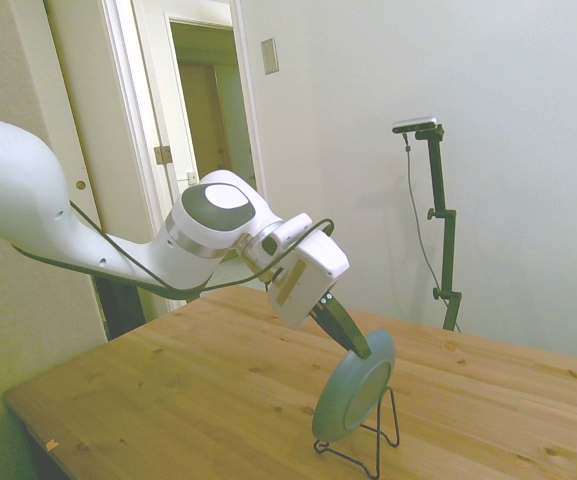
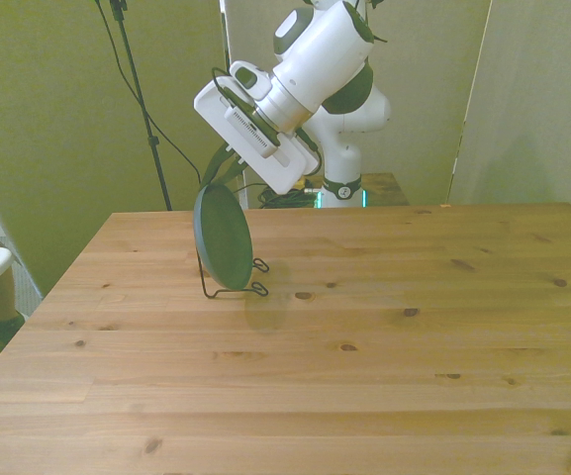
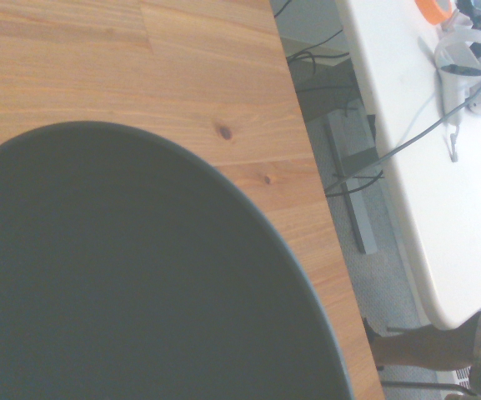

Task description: Load the plate

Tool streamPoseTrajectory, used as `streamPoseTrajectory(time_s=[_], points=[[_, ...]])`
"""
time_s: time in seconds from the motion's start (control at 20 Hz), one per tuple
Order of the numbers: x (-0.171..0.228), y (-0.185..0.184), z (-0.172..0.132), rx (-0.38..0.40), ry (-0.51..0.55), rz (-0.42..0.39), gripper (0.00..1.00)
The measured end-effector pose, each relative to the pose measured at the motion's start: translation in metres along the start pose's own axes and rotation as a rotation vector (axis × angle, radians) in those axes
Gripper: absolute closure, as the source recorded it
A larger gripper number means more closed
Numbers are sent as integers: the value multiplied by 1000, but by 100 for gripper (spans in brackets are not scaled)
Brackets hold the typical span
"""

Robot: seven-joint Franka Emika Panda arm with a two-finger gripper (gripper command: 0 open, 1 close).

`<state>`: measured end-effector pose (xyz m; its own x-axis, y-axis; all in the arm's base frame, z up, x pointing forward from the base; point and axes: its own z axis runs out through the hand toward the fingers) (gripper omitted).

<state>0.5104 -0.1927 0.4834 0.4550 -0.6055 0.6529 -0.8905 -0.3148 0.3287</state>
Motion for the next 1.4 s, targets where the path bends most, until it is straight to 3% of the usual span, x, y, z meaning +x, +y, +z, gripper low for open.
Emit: streamPoseTrajectory(time_s=[0.1, 0.15, 0.8, 1.0, 1.1, 1.2, 1.4], points=[[-2, -2, 3, -4, -1, -3, 100], [-2, -3, 3, -5, 0, -1, 0], [-3, -1, 4, -22, -2, -1, 0], [9, 13, -9, -5, 12, 31, 0], [21, 29, -22, 37, 3, 64, 0], [35, 47, -37, 126, -49, 96, 0], [48, 63, -49, 306, -180, 82, 0]])
